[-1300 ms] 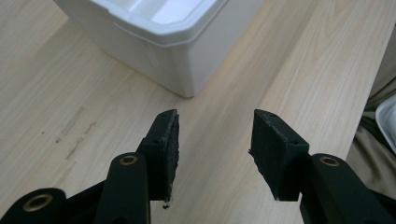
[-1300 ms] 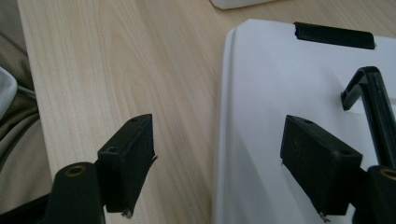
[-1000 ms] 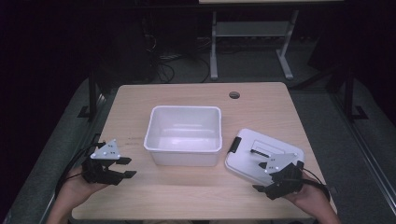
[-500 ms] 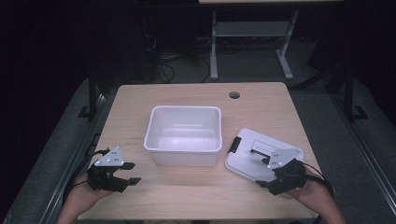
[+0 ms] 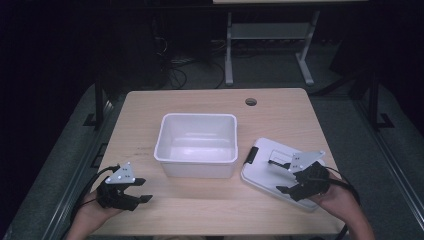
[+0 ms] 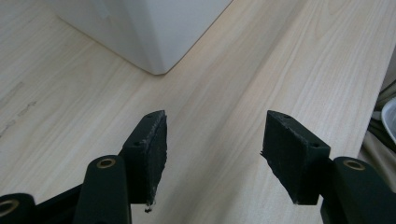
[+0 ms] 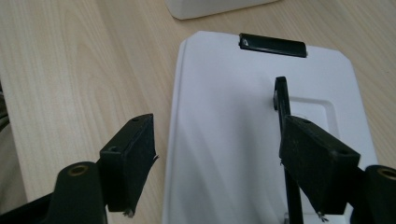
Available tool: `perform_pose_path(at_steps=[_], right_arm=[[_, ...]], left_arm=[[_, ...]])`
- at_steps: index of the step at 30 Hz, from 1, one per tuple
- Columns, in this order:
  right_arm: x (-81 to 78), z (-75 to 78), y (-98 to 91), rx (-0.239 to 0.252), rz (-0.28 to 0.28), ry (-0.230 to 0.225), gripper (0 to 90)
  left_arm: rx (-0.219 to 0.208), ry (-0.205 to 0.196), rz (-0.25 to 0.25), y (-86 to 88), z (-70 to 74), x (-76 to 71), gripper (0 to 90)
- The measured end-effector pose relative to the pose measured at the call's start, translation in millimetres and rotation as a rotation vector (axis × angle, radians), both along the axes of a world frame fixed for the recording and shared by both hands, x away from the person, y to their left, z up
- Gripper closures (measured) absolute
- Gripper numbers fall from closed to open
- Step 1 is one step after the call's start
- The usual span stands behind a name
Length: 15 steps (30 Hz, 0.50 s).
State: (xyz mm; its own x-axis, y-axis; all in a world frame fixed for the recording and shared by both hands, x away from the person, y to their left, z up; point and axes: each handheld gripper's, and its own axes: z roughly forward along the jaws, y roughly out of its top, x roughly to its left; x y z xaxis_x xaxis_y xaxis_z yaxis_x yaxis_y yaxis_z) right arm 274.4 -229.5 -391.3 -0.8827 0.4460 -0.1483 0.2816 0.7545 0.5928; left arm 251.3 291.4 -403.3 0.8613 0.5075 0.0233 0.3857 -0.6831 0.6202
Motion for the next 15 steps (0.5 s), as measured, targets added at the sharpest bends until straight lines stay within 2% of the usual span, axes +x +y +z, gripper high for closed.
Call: perform_pose_path(at_steps=[7, 15], right_arm=[[13.3, -1.2, -4.6, 0.005, -0.016, 0.015, 29.6], [30.2, -1.8, -8.8, -0.024, -0.048, 0.028, 36.1]], left_arm=[[-0.006, 0.003, -0.004, -3.4, -5.9, -0.3, 37.8], [0.007, -0.004, -0.013, -7.7, -6.9, 0.3, 36.4]])
